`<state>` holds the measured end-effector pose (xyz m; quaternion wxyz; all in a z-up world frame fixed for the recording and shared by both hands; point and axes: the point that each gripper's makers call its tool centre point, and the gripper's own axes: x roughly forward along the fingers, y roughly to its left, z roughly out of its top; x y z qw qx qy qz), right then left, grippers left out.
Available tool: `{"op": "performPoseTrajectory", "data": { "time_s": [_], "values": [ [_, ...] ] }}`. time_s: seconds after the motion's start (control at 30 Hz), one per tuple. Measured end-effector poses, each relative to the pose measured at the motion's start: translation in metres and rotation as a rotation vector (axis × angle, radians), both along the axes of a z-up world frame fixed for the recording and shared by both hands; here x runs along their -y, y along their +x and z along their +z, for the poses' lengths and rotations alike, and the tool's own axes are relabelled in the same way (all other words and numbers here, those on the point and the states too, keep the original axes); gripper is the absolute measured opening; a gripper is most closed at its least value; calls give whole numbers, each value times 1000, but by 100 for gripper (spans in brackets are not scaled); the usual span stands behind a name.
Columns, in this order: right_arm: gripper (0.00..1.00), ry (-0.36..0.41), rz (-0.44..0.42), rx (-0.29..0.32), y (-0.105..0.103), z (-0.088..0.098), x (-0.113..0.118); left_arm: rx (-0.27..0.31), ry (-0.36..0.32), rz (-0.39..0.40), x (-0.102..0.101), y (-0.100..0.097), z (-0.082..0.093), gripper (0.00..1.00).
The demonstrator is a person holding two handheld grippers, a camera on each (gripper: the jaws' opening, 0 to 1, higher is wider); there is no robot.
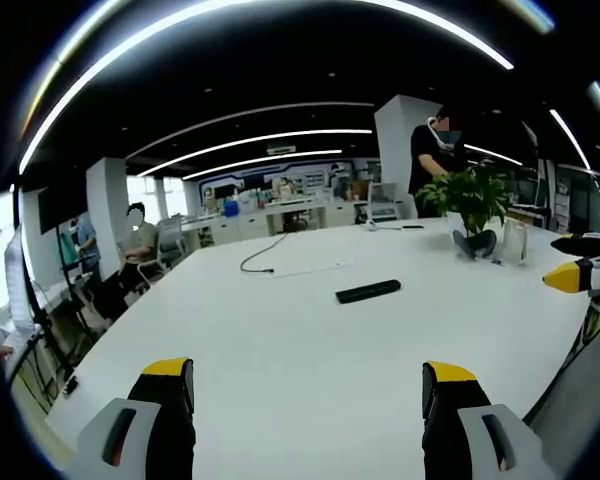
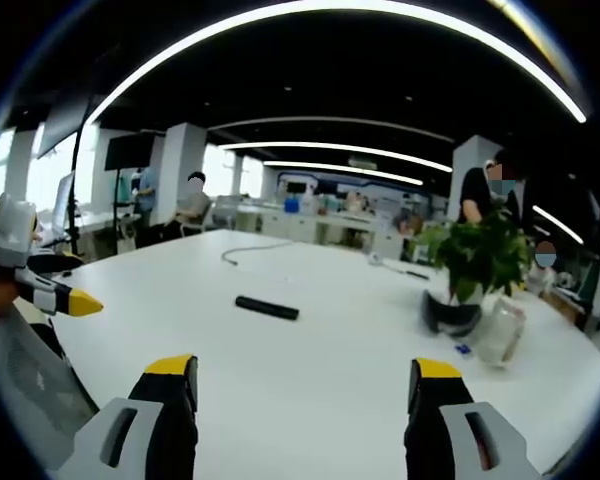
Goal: Press the specified remote control buttons in sequence, fully releasing each button before pressing the next.
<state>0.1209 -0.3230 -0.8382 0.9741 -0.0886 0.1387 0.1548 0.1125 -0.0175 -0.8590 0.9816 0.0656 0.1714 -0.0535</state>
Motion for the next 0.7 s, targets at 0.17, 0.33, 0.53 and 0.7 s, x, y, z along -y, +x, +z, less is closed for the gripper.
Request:
{"op": "performPoseTrajectory", "data": {
  "time_s": [0.17, 0.33, 0.53, 0.7],
  "values": [
    [88, -3, 0, 4, 0, 0, 0, -1, 2, -2, 0, 0, 0, 98],
    [89, -3, -1, 5, 0, 1, 0, -3, 2, 2, 0, 0, -1, 98],
    [89, -7, 4, 2, 0, 0, 0, 0, 2, 8, -1, 0, 0, 98],
    [89, -8, 6, 1, 0, 0, 0, 1, 1, 10, -1, 0, 1, 98]
  ]
}}
